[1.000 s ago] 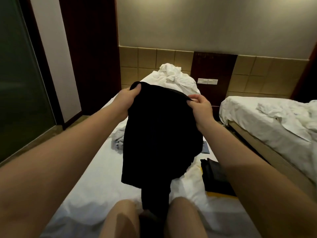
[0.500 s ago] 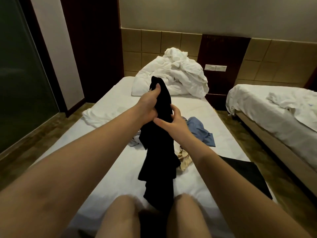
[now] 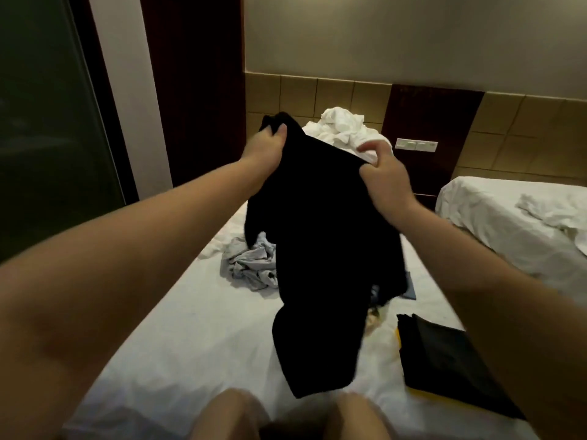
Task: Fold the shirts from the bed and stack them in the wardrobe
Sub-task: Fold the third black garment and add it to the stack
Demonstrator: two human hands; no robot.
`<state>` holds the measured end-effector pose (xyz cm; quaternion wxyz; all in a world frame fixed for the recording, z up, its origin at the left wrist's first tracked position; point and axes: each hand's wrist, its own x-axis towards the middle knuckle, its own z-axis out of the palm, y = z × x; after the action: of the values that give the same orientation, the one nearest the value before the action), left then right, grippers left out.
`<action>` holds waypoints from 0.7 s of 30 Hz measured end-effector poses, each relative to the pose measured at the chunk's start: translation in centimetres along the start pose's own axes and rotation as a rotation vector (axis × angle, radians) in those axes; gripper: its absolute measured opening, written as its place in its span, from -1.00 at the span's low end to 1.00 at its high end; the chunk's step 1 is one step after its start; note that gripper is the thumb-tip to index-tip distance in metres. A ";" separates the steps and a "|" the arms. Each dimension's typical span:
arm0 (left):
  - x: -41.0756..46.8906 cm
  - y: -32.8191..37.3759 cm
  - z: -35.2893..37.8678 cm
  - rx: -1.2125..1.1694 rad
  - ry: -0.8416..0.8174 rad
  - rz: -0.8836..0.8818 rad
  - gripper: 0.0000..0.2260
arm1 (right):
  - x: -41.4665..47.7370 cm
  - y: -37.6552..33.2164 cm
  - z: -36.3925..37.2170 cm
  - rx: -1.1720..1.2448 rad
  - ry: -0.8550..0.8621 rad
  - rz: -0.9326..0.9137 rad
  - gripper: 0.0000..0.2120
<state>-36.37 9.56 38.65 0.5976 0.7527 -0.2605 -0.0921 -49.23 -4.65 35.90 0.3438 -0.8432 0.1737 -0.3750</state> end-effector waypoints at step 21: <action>-1.0 -0.1 -2.9 -0.116 0.084 -0.249 -0.63 | 2.4 4.8 -7.9 -0.676 0.060 0.148 -0.70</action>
<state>-35.91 12.60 39.13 0.6346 0.7464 -0.1341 -0.1489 -53.78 -12.86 37.56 0.0661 -0.8831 0.3589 -0.2949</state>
